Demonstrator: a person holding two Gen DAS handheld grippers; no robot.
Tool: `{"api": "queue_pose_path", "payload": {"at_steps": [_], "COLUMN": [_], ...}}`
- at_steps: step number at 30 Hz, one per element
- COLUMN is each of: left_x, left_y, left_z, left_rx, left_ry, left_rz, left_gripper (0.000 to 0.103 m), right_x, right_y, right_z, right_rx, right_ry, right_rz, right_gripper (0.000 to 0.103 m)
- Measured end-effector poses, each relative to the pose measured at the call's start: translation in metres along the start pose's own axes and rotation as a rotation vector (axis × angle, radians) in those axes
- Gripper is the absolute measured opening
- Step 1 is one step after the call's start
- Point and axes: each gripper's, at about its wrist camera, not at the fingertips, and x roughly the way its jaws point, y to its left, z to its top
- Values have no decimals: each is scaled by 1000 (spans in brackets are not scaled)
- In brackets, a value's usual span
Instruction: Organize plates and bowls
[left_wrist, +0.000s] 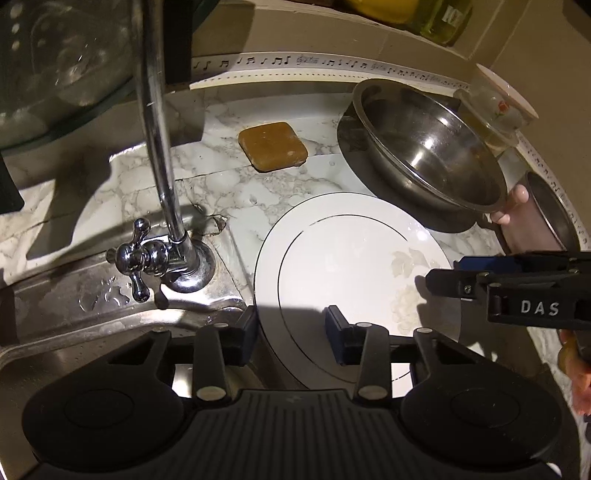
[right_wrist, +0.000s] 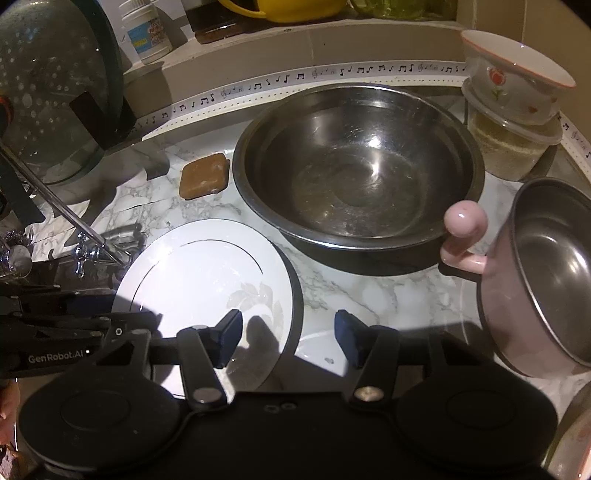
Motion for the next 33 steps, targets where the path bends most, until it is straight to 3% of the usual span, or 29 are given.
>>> {"api": "queue_pose_path", "payload": {"at_steps": [6,10,13,26,33], "left_x": [1,-1,-2,-15,-24], "left_y": [10,12,14,-4,-12], "left_z": [4,3,3,1,-3], "left_rx": [-52,-72,-87,0,15], "left_ry": [6,1,-1,-26,-25], "left_rz": [-27,-26,-25,-3,-27], "left_gripper": [28,25,23,21,21], "right_x": [5,7,6,-12,-29], "right_y": [2,6,9,5,2], "right_z": [0,0,-1,-8,-17], "right_rx": [6,0,-13,39,53], "right_ry": [0,3,-7,-44,-58], "right_rz": [7,12,-12,-30,-41], "right_gripper": [47,25,20,16,15]}}
